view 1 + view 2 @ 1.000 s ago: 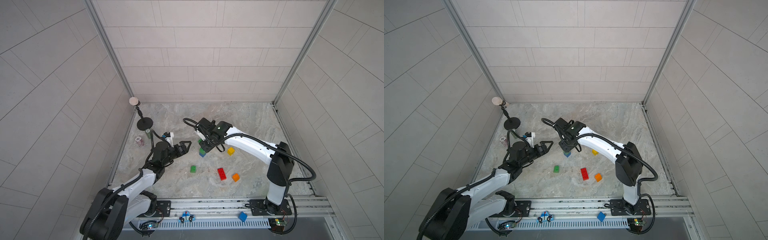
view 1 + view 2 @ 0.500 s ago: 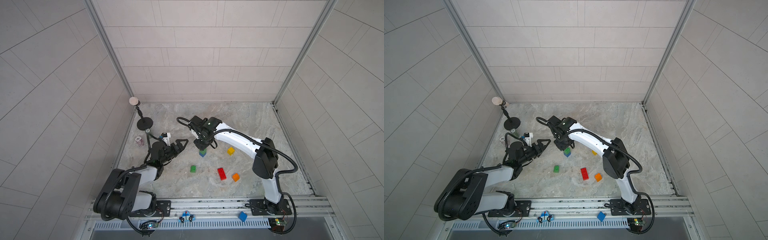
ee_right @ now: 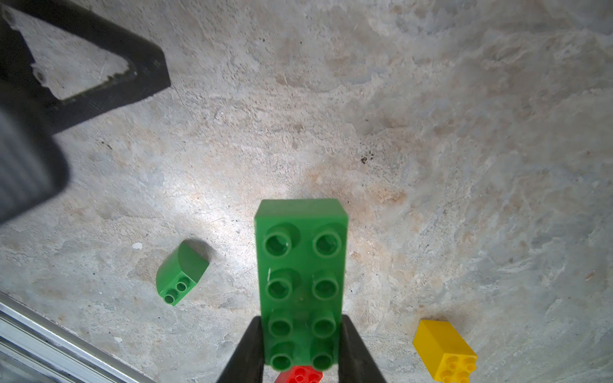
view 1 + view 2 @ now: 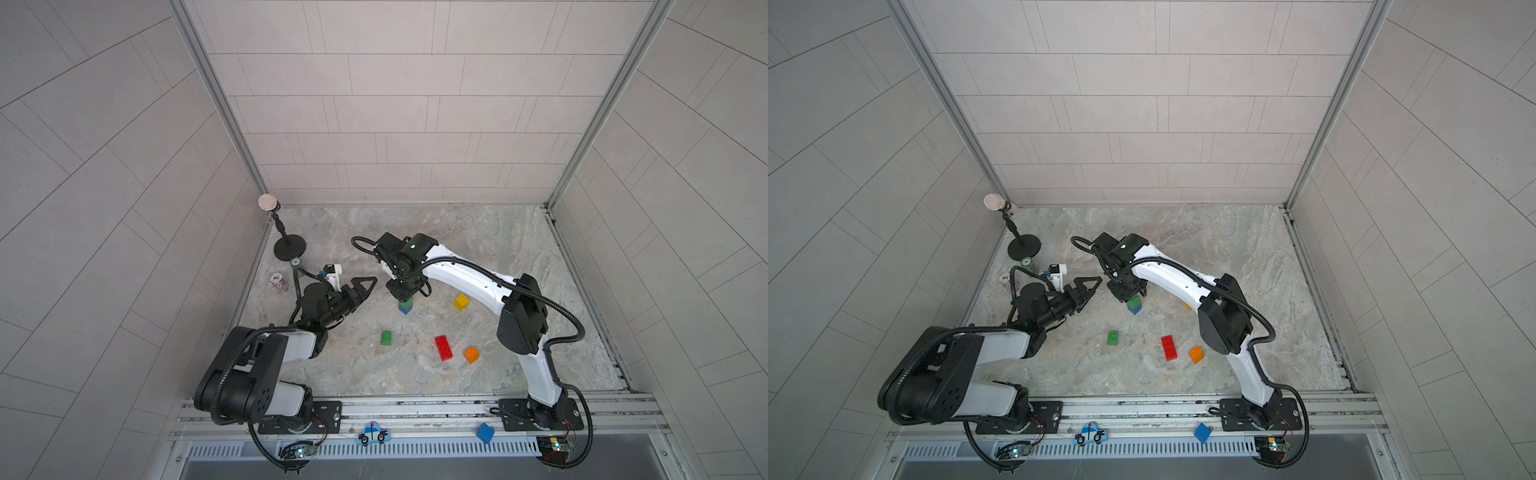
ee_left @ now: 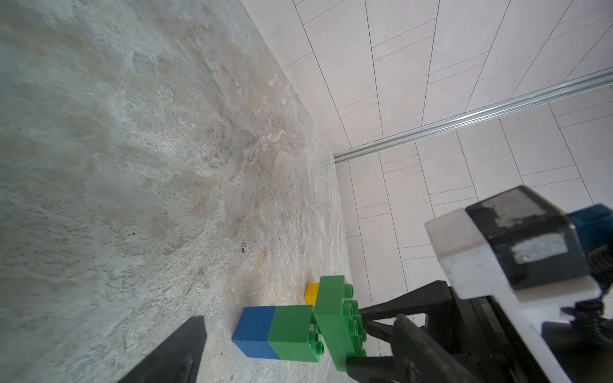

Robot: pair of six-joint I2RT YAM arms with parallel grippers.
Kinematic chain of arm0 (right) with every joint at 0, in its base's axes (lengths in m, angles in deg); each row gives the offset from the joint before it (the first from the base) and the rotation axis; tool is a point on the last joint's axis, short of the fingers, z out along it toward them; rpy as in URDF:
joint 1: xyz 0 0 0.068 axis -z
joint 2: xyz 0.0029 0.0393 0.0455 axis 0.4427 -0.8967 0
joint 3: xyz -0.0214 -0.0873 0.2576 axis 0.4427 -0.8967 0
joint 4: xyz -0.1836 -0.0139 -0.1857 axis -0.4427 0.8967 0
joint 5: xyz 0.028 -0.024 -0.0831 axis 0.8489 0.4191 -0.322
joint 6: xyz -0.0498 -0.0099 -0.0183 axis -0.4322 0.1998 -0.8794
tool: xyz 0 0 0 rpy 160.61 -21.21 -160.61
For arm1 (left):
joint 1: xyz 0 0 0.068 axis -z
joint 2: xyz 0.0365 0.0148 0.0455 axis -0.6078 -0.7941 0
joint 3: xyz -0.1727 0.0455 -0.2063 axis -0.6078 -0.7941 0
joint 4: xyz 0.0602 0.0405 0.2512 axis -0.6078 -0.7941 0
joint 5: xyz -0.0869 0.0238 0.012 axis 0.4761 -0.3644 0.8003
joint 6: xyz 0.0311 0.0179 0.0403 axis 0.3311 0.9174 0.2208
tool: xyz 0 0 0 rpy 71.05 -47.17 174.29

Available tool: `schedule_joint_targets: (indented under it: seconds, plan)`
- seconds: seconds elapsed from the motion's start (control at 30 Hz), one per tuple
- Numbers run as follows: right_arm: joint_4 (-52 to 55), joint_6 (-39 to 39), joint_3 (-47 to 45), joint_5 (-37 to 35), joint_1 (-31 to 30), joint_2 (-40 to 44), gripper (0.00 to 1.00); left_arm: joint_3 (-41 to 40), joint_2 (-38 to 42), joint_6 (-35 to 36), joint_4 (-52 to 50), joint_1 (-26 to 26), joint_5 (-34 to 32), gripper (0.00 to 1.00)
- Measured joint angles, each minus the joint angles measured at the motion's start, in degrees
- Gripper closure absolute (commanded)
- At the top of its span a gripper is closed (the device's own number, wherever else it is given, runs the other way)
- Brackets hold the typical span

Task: Assemble a fork with lego
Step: Assemble the lego brick with the lego brick.

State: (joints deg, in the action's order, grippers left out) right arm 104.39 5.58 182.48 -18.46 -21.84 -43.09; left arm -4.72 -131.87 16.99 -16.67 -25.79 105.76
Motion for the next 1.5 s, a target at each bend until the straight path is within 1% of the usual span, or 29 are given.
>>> schedule_joint_targets:
  seconds: [0.23, 0.7, 1.0, 1.5]
  plan:
    - [0.2, -0.1, 0.2, -0.2, 0.0, -1.2, 1.00, 0.0, 0.6, 0.2, -0.2, 0.0, 0.1, 0.08]
    - [0.2, -0.9, 1.4, -0.5, 0.2, -2.8, 1.00, 0.0, 4.3, 1.8, -4.5, 0.0, 0.1, 0.08]
    - [0.3, -2.3, 1.8, -0.8, 0.9, -3.4, 1.00, 0.0, 4.3, 2.2, -5.6, 0.0, 0.1, 0.08]
    - [0.7, -5.1, 1.9, 0.8, 1.3, -3.7, 1.00, 0.0, 4.3, 2.2, -6.1, 0.0, 0.1, 0.08]
